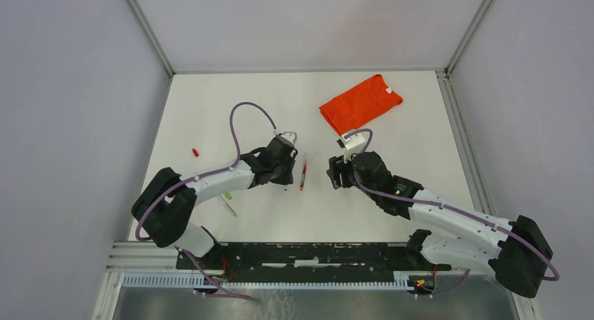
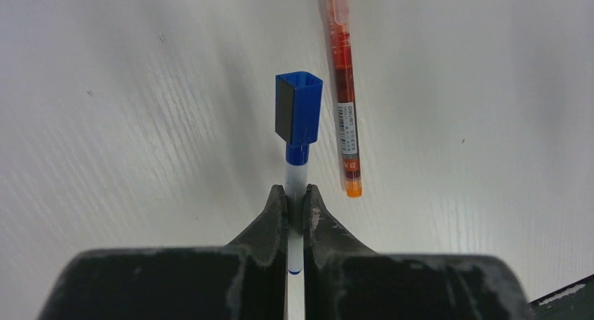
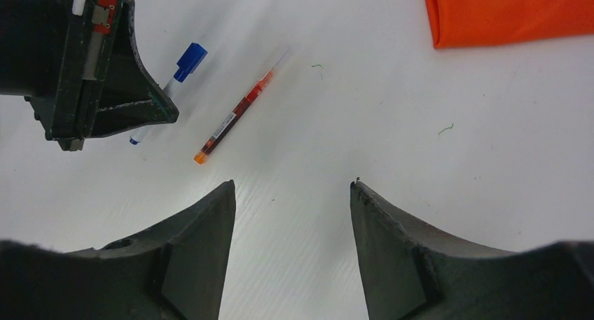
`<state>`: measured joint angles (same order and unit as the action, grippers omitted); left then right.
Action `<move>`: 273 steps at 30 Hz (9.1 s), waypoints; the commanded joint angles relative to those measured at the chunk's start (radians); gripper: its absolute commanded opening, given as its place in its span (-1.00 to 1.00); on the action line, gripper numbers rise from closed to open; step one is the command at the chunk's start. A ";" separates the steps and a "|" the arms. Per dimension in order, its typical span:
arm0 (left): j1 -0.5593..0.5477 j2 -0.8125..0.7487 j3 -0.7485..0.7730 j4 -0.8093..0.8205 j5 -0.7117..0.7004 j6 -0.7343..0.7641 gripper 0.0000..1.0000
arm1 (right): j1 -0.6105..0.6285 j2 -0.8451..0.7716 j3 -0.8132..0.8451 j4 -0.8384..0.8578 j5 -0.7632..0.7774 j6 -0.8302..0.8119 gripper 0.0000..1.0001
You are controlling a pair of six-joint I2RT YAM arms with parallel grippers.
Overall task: Insert the pens into the pen caps
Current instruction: Place the pen at the center of the board, then pick up the pen cap from the center of the board, then place the pen cap at the center of the board, then pick up the pen from the center of the board.
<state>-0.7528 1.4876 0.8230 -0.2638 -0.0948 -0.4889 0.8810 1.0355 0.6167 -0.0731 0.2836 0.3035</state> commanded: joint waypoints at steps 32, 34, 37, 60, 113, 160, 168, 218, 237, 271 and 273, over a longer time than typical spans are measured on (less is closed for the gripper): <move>0.004 0.075 0.130 0.002 -0.149 -0.048 -0.21 | -0.025 -0.021 0.007 -0.033 0.059 -0.010 0.34; 0.005 0.024 0.122 -0.020 -0.187 -0.036 -0.19 | -0.027 -0.019 0.006 -0.028 0.056 -0.013 0.34; 0.011 -0.055 0.099 -0.054 -0.243 -0.033 -0.15 | -0.027 -0.009 0.006 -0.023 0.049 -0.017 0.34; 0.240 -0.359 -0.115 -0.237 -0.424 -0.238 -0.08 | -0.030 0.057 0.034 -0.010 0.017 -0.022 0.35; 0.917 0.273 0.310 -0.141 -0.285 0.000 -0.11 | -0.034 -0.052 -0.071 0.034 -0.144 -0.139 0.39; 0.554 -0.027 0.163 -0.142 -0.180 -0.006 -0.72 | -0.050 -0.052 -0.034 0.015 -0.037 -0.144 0.40; 0.174 -0.058 0.070 -0.125 -0.166 -0.129 -0.69 | -0.062 -0.069 -0.036 -0.002 0.002 -0.113 0.40; 0.418 -0.651 0.023 -0.118 -0.470 0.063 -0.04 | 0.027 0.655 0.508 0.190 -0.743 -0.671 0.44; 0.421 -0.804 -0.085 -0.086 -0.527 0.055 -0.04 | 0.117 1.245 1.133 0.001 -0.880 -0.776 0.37; 0.420 -0.794 -0.086 -0.083 -0.520 0.055 -0.04 | 0.124 1.385 1.208 -0.017 -0.910 -0.725 -0.73; 0.420 -0.793 -0.087 -0.082 -0.520 0.055 -0.04 | 0.125 1.349 1.175 -0.018 -0.904 -0.738 -0.79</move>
<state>-0.3370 0.6941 0.7353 -0.3870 -0.5938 -0.4767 1.0000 2.4393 1.8389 -0.0887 -0.6090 -0.4164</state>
